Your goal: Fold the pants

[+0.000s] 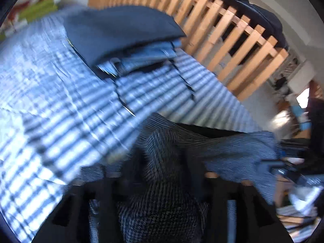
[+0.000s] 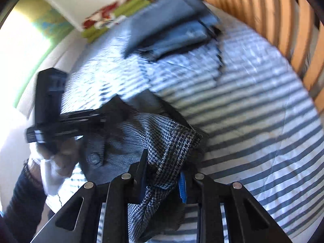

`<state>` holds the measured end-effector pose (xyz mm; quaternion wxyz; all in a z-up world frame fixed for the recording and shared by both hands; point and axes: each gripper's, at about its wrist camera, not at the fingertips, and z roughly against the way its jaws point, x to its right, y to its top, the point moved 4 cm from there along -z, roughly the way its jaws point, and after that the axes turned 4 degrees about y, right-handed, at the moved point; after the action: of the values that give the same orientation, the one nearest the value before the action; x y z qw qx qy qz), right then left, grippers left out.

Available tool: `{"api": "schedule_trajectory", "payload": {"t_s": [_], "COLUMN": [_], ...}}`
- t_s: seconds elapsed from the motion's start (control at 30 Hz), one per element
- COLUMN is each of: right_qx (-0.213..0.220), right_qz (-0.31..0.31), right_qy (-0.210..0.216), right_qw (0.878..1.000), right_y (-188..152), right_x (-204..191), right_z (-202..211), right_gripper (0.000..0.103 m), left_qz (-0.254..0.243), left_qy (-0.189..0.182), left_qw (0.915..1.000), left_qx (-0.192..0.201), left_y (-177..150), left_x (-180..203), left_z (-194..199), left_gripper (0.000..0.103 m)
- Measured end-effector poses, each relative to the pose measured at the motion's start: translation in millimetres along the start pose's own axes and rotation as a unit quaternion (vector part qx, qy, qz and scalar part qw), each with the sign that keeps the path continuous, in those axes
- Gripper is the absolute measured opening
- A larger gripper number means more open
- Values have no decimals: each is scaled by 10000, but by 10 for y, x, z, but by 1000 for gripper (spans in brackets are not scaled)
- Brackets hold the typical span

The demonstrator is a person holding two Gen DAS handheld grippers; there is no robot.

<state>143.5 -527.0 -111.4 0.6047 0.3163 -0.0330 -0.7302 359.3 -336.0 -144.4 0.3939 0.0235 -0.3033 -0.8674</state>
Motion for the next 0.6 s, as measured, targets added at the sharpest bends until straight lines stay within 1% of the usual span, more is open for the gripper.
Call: {"api": "schedule_trajectory", "payload": {"t_s": [0.03,0.07,0.1,0.17,0.2,0.23,0.27,0.3,0.33,0.4,0.43,0.47,0.53,0.57,0.6], "right_qx": [-13,-44,-113,-214,-232,-245,-249,-277,-311,-327,-298,-230,-55,22,114], "right_qz": [232,354,399,292,203,114,10,-138,-279,-632,-692,-662,-445,-326,-175], "right_qy": [-254,-382,-475,-538,-531,-530,-518,-473,-422,-224,-141,-88,-34,7,62], "right_qw": [9994,9986,9980,9979,9981,9982,9983,9984,9982,9972,9971,9975,9990,9995,9998], "right_y": [-23,-49,-74,-99,-99,-92,-84,-74,-72,-57,-57,-53,-34,-27,-23], "right_x": [-101,-149,-174,-121,-62,-14,58,157,198,325,316,281,127,14,-134], "right_z": [-2,-16,-49,-107,-137,-186,-219,-261,-292,-336,-310,-266,-142,-56,54], "right_gripper": [22,22,22,22,22,22,22,22,22,22,22,22,22,22,22], "left_qz": [36,121,230,472,547,595,637,678,703,782,870,837,794,750,793], "left_qy": [180,125,-51,-395,-429,-436,-494,-465,-433,-606,-735,-824,-801,-916,-903], "left_qw": [9998,9997,9993,9963,9944,9927,9905,9902,9914,9923,9920,9924,9936,9927,9918], "left_qx": [-51,-156,-278,-592,-793,-954,-1113,-1131,-1014,-741,-541,-368,27,219,427], "left_y": [26,62,101,154,162,145,131,123,131,107,80,46,-116,-219,-346], "left_x": [-22,-36,-56,-109,-136,-156,-169,-184,-195,-227,-229,-220,-201,-179,-189], "left_z": [-36,-100,-172,-343,-456,-559,-649,-681,-644,-472,-319,-175,214,441,686], "left_gripper": [81,81,82,83,83,81,76,64,44,29,25,24,21,21,21]}}
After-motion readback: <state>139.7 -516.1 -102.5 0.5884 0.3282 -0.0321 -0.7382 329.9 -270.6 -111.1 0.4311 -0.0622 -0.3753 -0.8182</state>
